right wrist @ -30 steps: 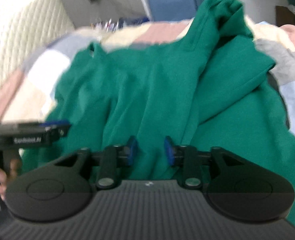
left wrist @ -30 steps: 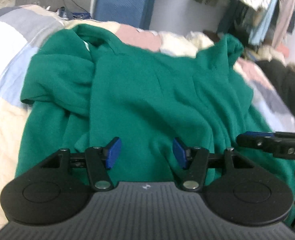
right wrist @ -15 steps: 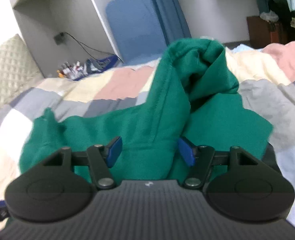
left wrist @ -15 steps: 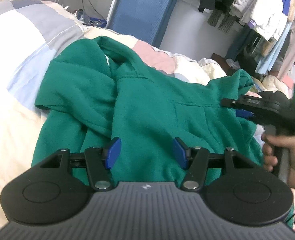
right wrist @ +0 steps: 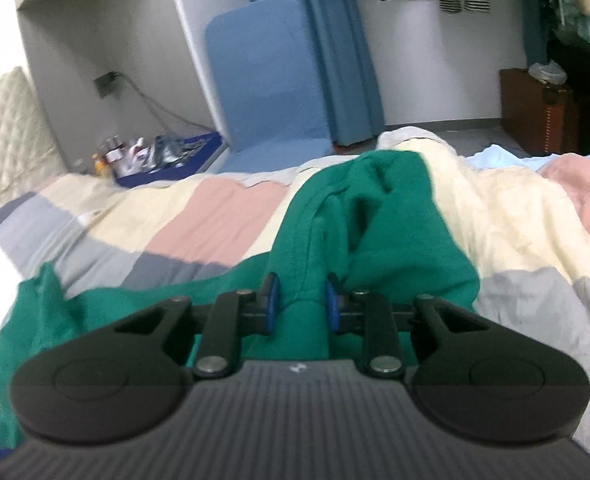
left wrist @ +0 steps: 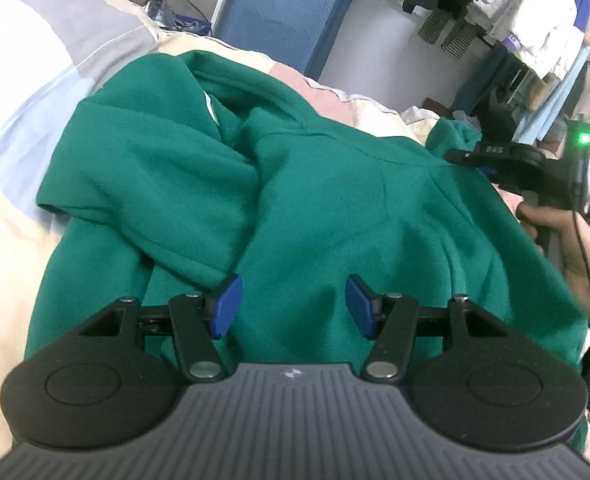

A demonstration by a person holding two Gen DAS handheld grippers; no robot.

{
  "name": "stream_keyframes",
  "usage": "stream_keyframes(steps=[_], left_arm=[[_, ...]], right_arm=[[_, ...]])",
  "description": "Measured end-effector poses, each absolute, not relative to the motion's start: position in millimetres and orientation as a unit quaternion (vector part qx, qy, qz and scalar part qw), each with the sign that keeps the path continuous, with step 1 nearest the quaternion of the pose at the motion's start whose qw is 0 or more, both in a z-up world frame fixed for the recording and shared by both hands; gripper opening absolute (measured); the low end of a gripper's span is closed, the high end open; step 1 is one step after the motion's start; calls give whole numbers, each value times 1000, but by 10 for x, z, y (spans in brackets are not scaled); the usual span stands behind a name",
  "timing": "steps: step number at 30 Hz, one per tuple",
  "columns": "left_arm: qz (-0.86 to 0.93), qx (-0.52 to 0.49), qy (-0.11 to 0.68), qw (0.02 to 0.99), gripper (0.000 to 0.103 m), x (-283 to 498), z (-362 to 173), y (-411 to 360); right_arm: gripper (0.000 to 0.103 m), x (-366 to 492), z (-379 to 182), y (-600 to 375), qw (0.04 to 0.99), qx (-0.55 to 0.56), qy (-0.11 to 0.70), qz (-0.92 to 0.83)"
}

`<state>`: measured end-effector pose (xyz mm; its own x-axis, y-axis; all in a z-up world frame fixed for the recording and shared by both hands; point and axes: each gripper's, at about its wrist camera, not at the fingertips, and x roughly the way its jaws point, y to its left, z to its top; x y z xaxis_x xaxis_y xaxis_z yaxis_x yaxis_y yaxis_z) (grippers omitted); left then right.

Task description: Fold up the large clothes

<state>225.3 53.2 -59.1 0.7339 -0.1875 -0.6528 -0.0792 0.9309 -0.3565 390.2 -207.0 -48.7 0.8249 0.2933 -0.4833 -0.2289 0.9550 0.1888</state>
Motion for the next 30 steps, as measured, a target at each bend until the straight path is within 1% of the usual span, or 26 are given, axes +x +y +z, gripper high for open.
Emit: stream_keyframes(steps=[2,5,8,9,10,12,15,19,28,29,30], left_arm=[[-21,-167,364,916,63,2284,-608,507],[-21,-169,366,915,63,2333,-653,526],[-16,-173,363,915,63,2339,-673,540],[-14,-170,360,917,63,2351,-665,528],[-12,-165,355,920,63,2349,-646,520],[-11,-156,343,926,63,2314,-586,478],[-18,-154,326,932,63,2236,-492,445],[-41,-151,315,936,63,2077,-407,342],[-89,-114,328,934,63,1835,-438,-16],[-91,-112,332,932,63,1820,-454,-31],[-91,-110,336,931,63,1803,-472,-44]], right_arm=[[27,4009,-599,-2056,953,58,272,120],[27,4071,-785,-2046,949,57,289,110],[31,4041,-825,-1952,950,50,284,116],[34,4007,-799,-1972,951,52,280,119],[41,3948,-768,-2005,951,59,279,121],[46,3824,-709,-2058,950,72,275,127],[46,3557,-606,-2139,951,75,273,128],[46,3103,-426,-2125,953,42,265,140],[45,2039,-282,-1967,940,55,249,225],[43,1969,-309,-1935,937,54,254,232],[38,1917,-349,-1895,934,51,262,237]])
